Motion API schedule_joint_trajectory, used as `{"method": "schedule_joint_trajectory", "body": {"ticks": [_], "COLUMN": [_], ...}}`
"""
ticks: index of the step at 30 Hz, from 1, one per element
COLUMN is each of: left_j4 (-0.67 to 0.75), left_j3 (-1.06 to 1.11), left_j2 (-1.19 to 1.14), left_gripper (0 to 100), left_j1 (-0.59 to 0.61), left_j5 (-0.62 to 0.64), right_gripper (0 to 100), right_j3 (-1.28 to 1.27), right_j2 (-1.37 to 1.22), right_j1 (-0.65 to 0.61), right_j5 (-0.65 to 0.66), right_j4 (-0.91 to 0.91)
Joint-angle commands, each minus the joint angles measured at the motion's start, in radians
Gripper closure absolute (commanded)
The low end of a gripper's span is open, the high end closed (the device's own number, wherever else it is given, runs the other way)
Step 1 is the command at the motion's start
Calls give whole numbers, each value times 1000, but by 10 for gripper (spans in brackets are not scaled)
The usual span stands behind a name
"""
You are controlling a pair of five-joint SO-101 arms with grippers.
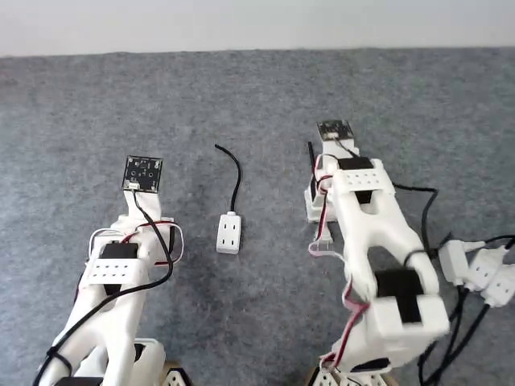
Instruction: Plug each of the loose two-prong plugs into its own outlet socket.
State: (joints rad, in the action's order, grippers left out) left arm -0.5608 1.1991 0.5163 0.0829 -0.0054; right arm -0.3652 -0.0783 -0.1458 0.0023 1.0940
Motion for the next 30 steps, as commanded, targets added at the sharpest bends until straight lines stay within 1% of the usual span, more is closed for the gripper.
{"method": "schedule_joint_trajectory", "body": {"ticks": [1, 4, 7, 10, 12, 14, 16, 18, 22, 25, 30], "left_j4": [-2, -2, -28, -91, -129, -155, -170, -175, -160, -106, -72], "left_j3": [-8, -19, -71, -156, -206, -246, -251, -236, -156, -65, 44], "left_j2": [25, 2, -68, -166, -227, -272, -275, -261, -160, -49, 117], "left_gripper": [985, 985, 985, 985, 986, 986, 987, 987, 987, 987, 987], "left_j1": [6, 6, 6, 3, -2, -2, -12, -49, -78, -81, -81], "left_j5": [-6, -6, -8, -11, -12, -35, -87, -127, -204, -215, -215], "right_gripper": [991, 991, 991, 991, 991, 991, 991, 991, 991, 991, 991], "right_j3": [72, 147, 281, 436, 526, 560, 555, 525, 427, 354, 304], "right_j2": [234, 369, 437, 456, 453, 452, 450, 440, 397, 357, 298], "right_j1": [-77, -182, -283, -363, -410, -464, -513, -552, -601, -604, -605], "right_j5": [12, 68, 117, 158, 161, 161, 161, 178, 186, 184, 164], "right_j4": [105, 228, 361, 476, 539, 570, 570, 542, 450, 367, 272]}}
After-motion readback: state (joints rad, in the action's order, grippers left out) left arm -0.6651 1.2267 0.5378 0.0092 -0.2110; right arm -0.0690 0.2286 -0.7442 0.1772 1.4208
